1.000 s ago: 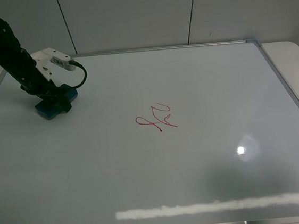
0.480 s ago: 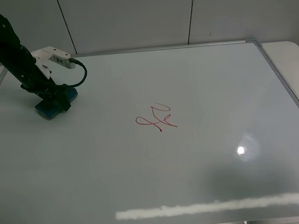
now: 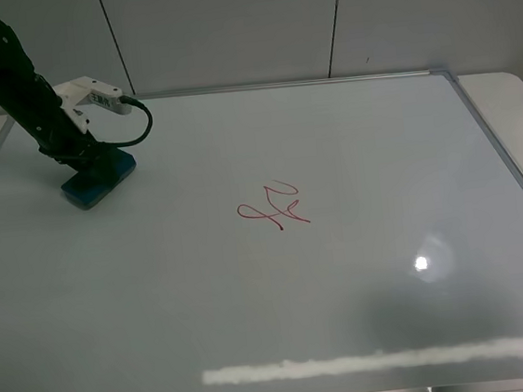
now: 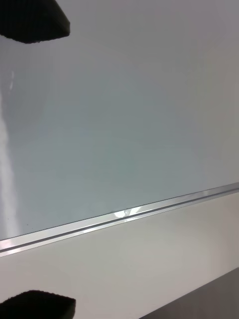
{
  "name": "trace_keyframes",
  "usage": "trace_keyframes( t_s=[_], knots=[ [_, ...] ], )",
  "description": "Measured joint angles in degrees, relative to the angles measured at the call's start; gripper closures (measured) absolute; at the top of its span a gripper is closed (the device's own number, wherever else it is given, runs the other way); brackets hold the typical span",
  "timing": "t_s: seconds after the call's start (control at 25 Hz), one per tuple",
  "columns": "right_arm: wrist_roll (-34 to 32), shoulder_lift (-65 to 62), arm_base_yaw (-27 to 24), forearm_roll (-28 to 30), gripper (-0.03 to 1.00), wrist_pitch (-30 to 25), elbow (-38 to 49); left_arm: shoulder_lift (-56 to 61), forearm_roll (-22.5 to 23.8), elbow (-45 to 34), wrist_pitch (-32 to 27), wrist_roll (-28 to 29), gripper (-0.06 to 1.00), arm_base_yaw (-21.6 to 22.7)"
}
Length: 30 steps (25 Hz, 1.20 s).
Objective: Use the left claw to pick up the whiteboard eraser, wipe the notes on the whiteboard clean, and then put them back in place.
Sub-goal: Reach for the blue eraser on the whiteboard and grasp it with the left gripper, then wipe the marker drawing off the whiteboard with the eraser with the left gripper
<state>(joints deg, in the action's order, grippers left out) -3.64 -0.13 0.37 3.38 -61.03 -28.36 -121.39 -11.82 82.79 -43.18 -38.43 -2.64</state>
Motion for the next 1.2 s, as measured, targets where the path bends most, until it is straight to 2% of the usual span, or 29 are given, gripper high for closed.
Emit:
trace_keyframes(
  t_s=[0.32, 0.52, 0.96, 1.2],
  knots=[
    [0.00, 0.00, 0.00, 0.00, -0.02, 0.00, 0.00, 0.00, 1.70, 0.00, 0.27, 5.19, 0.39, -0.08],
    [0.00, 0.00, 0.00, -0.05, -0.02, 0.00, 0.00, 1.27, 2.21, 0.00, -1.60, 8.89, 0.39, -1.96],
    [0.00, 0.00, 0.00, -0.05, -0.02, 0.00, 0.00, 6.64, 3.65, 0.00, -4.48, 19.43, 0.39, -9.72],
    [0.00, 0.00, 0.00, -0.05, -0.02, 0.00, 0.00, 6.64, 4.10, 0.00, -3.81, 23.07, 0.39, -15.96]
  ],
)
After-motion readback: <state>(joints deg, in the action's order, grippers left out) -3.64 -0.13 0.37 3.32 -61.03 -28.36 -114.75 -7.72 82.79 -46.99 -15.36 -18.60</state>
